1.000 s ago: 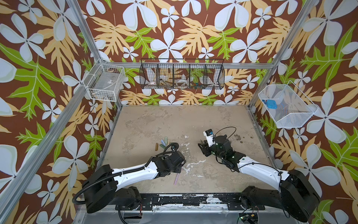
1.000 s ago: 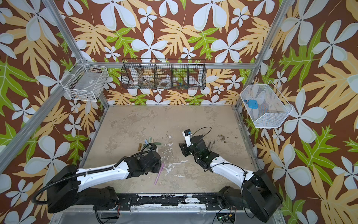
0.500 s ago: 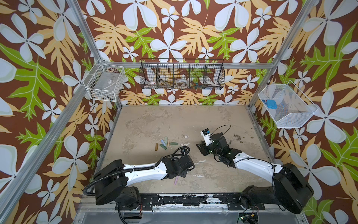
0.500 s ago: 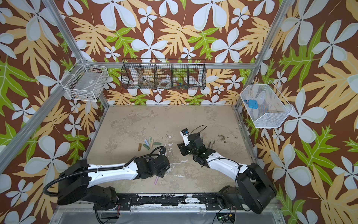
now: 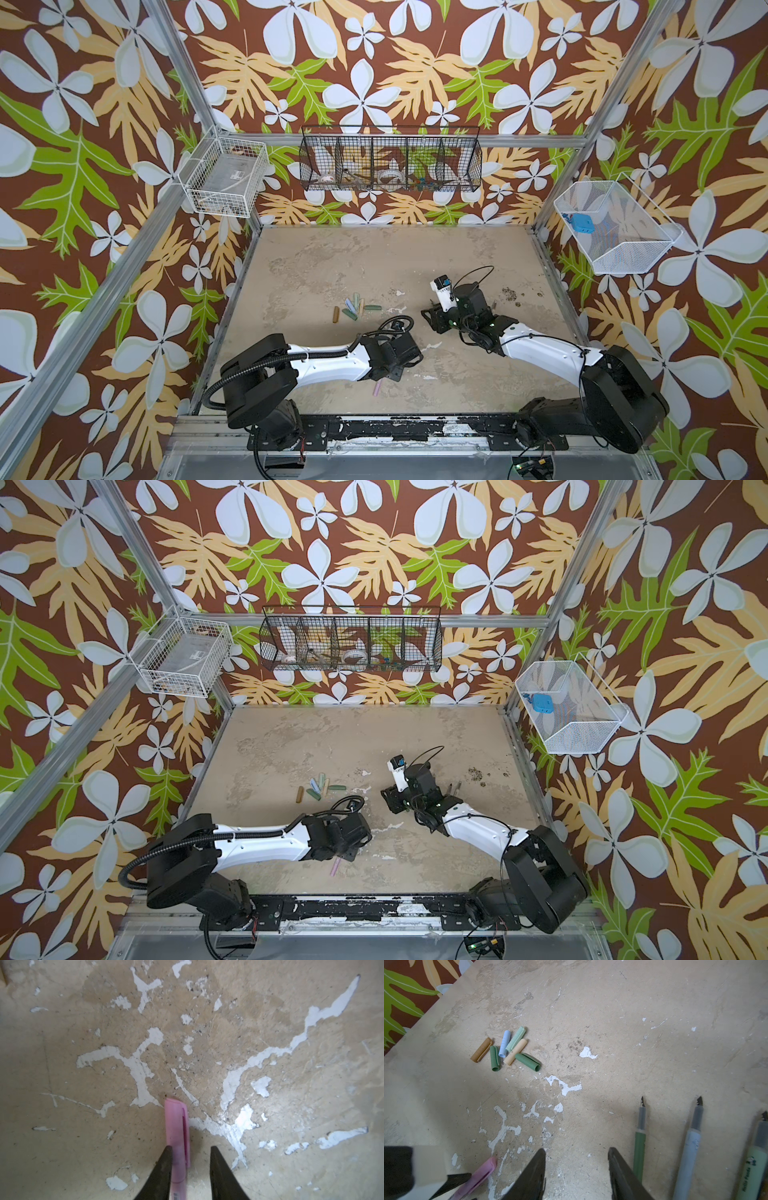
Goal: Open the pen caps
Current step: 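Lift the pink pen with left gripper and carry it toward the table center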
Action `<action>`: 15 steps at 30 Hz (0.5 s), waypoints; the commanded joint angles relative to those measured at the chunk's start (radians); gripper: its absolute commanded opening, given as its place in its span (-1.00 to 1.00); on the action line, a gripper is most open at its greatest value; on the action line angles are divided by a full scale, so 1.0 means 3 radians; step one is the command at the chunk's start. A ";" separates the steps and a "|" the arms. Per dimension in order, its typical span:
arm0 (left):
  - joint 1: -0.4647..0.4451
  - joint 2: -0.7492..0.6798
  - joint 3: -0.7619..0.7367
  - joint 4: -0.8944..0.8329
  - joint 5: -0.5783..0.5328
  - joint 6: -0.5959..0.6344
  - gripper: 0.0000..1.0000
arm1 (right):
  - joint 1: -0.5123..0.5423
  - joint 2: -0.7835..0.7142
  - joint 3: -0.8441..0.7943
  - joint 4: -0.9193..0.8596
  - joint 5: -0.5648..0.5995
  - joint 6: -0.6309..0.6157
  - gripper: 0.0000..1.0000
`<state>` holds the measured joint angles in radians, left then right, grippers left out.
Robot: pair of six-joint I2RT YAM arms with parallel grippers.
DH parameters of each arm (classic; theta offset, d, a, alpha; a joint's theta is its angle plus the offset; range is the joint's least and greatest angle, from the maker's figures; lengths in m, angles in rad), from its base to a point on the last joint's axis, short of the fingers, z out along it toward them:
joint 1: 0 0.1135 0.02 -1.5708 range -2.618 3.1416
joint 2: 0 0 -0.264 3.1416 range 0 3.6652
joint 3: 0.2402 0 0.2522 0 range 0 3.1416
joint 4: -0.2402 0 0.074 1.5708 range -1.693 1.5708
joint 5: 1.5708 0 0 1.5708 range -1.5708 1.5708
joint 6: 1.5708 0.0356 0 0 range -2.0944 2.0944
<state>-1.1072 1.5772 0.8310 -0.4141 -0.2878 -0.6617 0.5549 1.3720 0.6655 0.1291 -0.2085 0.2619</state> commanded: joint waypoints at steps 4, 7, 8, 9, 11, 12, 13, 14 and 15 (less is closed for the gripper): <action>-0.0004 0.0099 0.0024 -0.0072 -0.0015 -0.0044 -0.42 | -0.0211 -0.0037 -0.0113 0.0193 -0.0520 0.0172 -0.03; 0.0003 0.0122 0.0032 -0.0083 0.0004 -0.0049 -0.55 | -0.0263 -0.0056 -0.0138 0.0198 -0.0522 0.0187 -0.02; 0.0000 0.0132 0.0036 -0.0096 0.0010 -0.0049 -0.56 | -0.0274 -0.0058 -0.0141 0.0198 -0.0522 0.0187 -0.02; 0.0004 0.0138 0.0037 -0.0106 0.0009 -0.0045 -0.56 | -0.0282 -0.0055 -0.0142 0.0201 -0.0527 0.0192 -0.03; 0.0004 0.0142 0.0040 -0.0132 0.0005 -0.0044 -0.56 | -0.0300 -0.0043 -0.0142 0.0213 -0.0606 0.0198 -0.02; 0.0006 0.0143 0.0042 -0.0143 0.0004 -0.0041 -0.56 | -0.0321 -0.0039 -0.0152 0.0226 -0.0660 0.0213 -0.02; 0.0015 0.0145 0.0037 -0.0157 0.0007 -0.0041 -0.56 | -0.0340 -0.0029 -0.0158 0.0238 -0.0718 0.0229 -0.02; 0.0031 0.0142 0.0032 -0.0164 0.0006 -0.0040 -0.56 | -0.0362 -0.0010 -0.0166 0.0249 -0.0764 0.0252 -0.02; 0.0041 0.0135 0.0022 -0.0169 0.0007 -0.0041 -0.56 | -0.0387 0.0005 -0.0168 0.0244 -0.0774 0.0282 -0.03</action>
<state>-1.1027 1.6161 0.8406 -0.4210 -0.2867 -0.6693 0.4500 1.3655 0.6178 0.1791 -0.3950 0.3176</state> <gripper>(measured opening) 0.220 0.488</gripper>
